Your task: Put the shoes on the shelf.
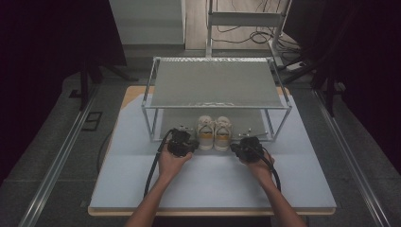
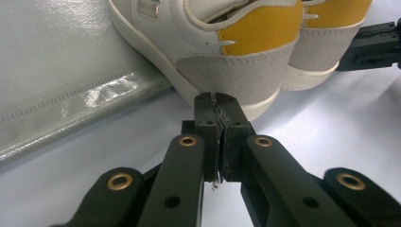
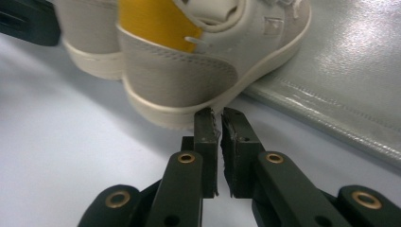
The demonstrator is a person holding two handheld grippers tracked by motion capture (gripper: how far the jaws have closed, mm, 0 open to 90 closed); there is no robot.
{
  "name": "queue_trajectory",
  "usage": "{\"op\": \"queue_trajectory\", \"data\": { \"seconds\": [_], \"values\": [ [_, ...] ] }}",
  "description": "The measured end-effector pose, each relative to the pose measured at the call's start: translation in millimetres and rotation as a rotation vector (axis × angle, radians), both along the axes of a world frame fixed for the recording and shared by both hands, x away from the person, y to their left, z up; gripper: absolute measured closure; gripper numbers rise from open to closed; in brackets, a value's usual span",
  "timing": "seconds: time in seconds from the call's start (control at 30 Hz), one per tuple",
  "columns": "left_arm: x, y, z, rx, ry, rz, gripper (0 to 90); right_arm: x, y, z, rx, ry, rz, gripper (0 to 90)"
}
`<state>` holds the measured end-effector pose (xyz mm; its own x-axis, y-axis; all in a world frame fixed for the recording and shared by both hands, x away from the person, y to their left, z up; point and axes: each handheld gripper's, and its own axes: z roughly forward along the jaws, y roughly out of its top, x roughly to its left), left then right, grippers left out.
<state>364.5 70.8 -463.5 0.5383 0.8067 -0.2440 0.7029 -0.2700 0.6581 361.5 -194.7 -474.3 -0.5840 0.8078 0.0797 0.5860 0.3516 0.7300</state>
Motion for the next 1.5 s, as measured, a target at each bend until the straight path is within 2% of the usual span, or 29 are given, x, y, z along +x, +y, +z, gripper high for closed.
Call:
{"op": "queue_trajectory", "data": {
  "seconds": [0.07,0.17,0.3,0.47,0.87,1.1,1.2,1.5],
  "values": [
    [-2.5,-0.6,2.2,-0.004,-0.007,-0.012,87.4,-2.5,-0.5,1.4,0.008,-0.004,0.004,83.9],
    [-4.0,-6.0,5.3,-0.008,-0.011,-0.022,87.3,-12.1,3.8,8.6,0.023,-0.020,0.039,83.9],
    [-3.3,-8.6,6.8,0.004,-0.009,-0.023,87.3,-11.9,13.5,10.0,0.014,-0.028,0.059,83.9],
    [-1.7,-7.5,6.4,-0.001,-0.008,-0.027,87.2,-8.9,14.4,10.3,0.017,-0.026,0.060,85.4],
    [-0.8,-12.5,7.0,0.007,-0.008,-0.042,86.4,9.0,10.3,9.5,-0.004,-0.040,-0.006,85.6],
    [0.7,-13.6,6.6,-0.003,-0.003,-0.048,86.8,29.0,11.8,8.8,-0.003,-0.028,-0.056,84.7],
    [1.1,-14.0,6.4,0.008,-0.015,-0.048,88.4,30.1,11.4,8.0,0.007,-0.026,-0.058,84.8],
    [12.0,-13.5,8.7,0.020,-0.002,-0.044,88.3,29.3,11.9,9.3,0.013,-0.035,-0.056,85.2]
  ]
}}
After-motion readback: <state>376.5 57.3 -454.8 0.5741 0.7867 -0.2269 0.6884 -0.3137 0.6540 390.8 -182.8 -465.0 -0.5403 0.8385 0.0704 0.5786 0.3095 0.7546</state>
